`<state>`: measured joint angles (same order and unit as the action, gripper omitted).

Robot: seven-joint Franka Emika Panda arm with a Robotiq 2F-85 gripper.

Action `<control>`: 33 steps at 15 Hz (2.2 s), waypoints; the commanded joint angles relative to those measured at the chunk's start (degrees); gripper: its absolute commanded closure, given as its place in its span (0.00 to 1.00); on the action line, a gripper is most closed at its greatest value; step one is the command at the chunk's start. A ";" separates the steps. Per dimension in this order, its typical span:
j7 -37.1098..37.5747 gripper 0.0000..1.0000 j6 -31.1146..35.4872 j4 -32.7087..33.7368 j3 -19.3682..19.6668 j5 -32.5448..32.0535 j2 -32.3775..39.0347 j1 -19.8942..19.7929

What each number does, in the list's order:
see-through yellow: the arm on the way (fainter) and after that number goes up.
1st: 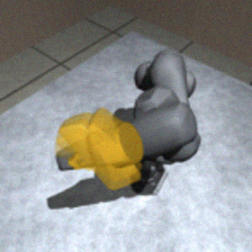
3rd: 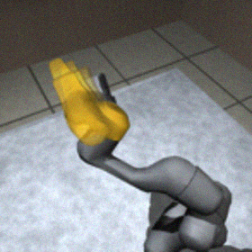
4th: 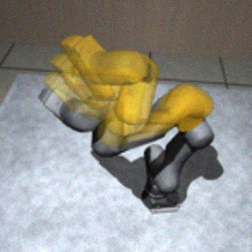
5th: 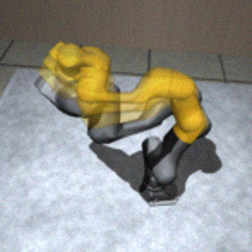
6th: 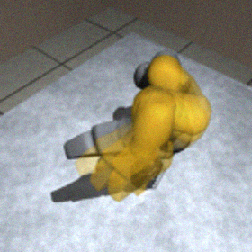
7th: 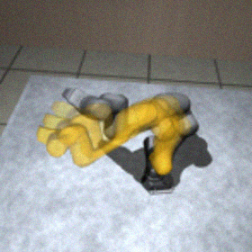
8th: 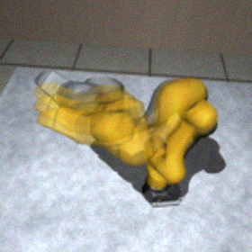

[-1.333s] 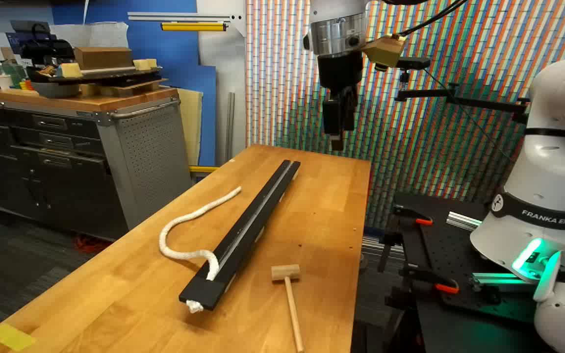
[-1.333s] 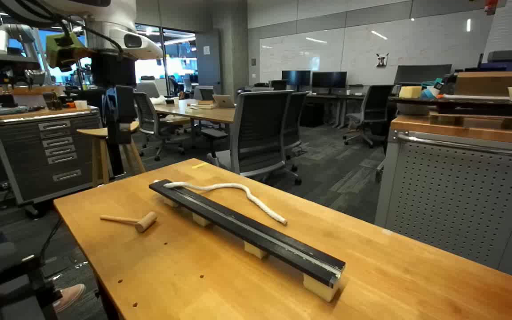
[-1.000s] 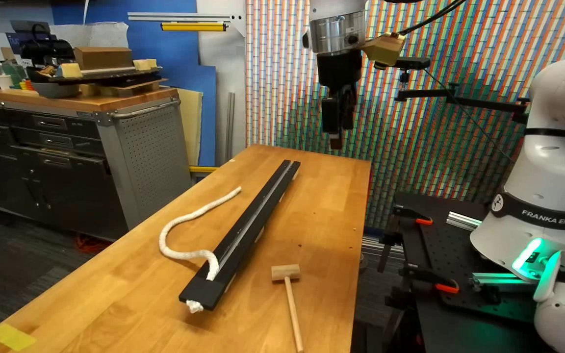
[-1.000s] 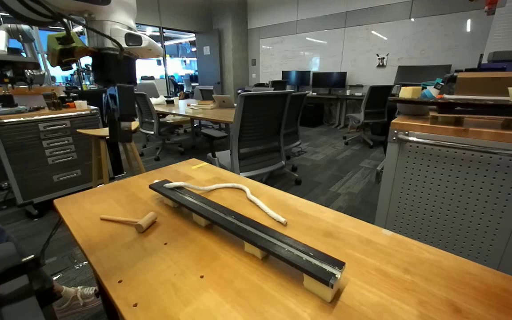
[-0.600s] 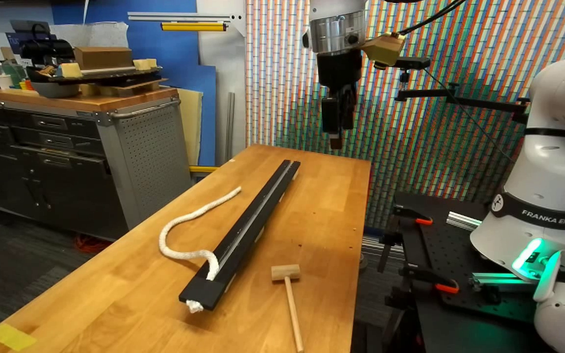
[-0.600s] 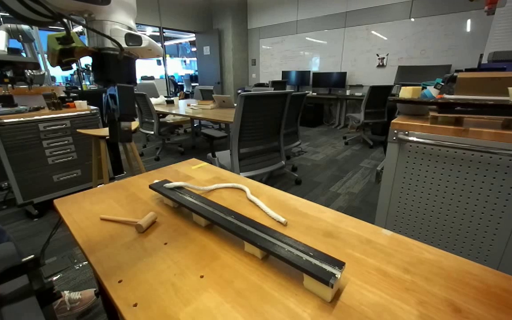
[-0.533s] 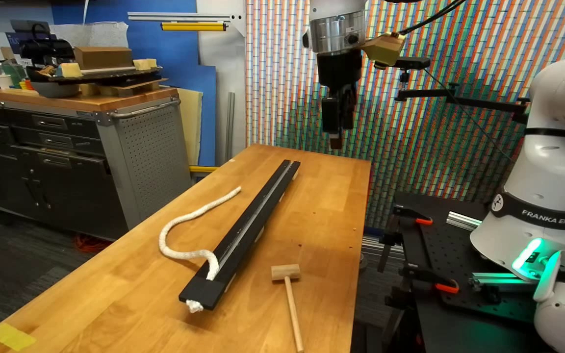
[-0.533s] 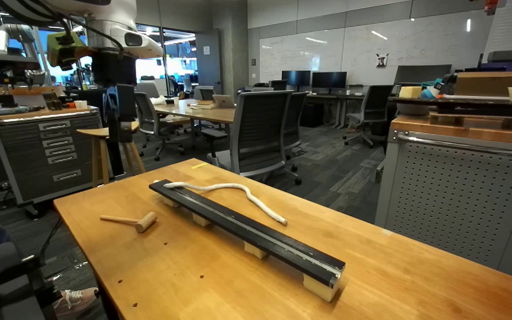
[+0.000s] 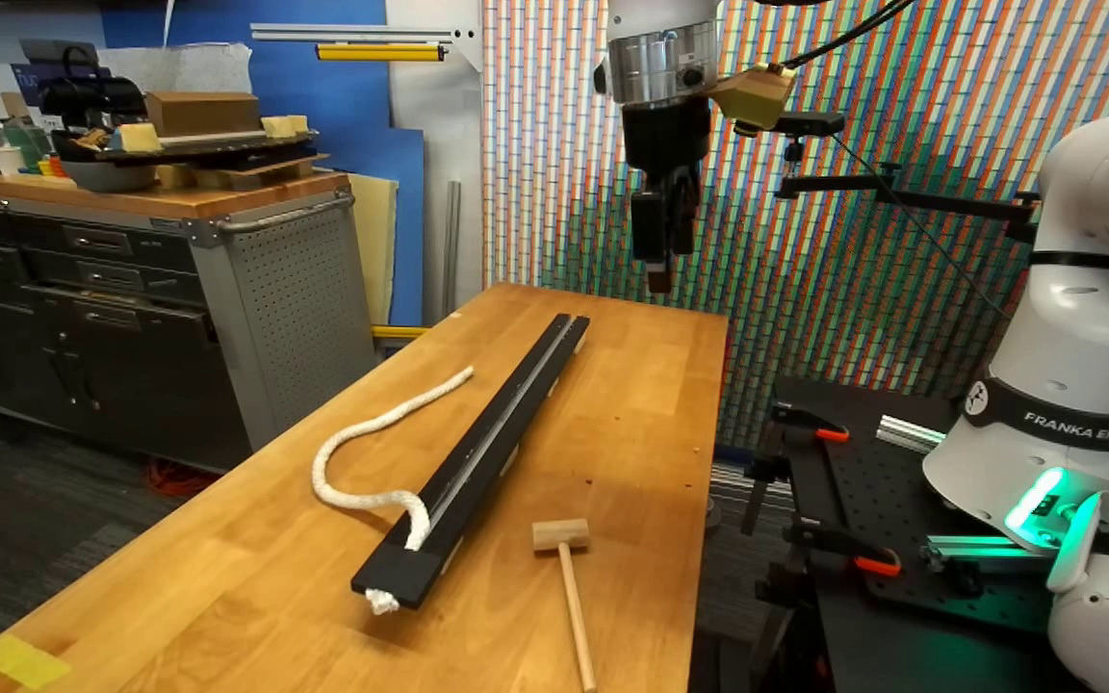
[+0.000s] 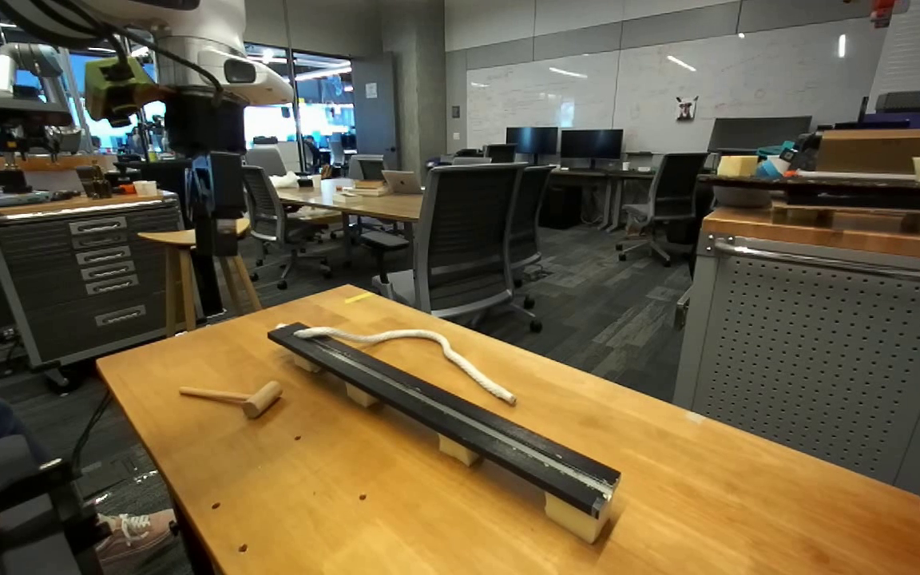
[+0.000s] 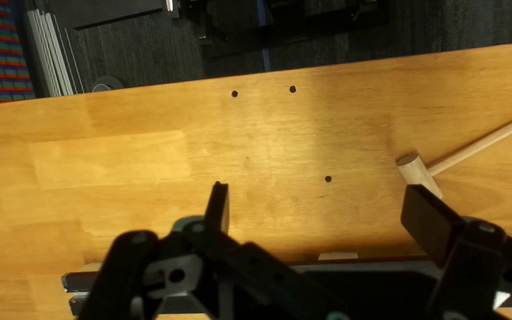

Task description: Straighten the top on the platform

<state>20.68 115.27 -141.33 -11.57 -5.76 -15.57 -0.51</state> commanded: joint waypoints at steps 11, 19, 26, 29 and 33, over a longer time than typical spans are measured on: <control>8.70 0.00 5.93 6.61 2.80 -2.89 7.49 -0.60; 11.74 0.00 8.20 18.06 6.78 -8.68 19.16 0.18; 2.56 0.00 -0.40 31.68 8.71 -7.40 25.57 1.71; -1.14 0.00 -5.29 38.51 8.98 -7.96 27.90 1.99; -2.91 0.00 -8.13 47.19 9.84 -8.63 32.44 2.11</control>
<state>19.67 110.64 -102.64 -3.58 -13.29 11.83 0.23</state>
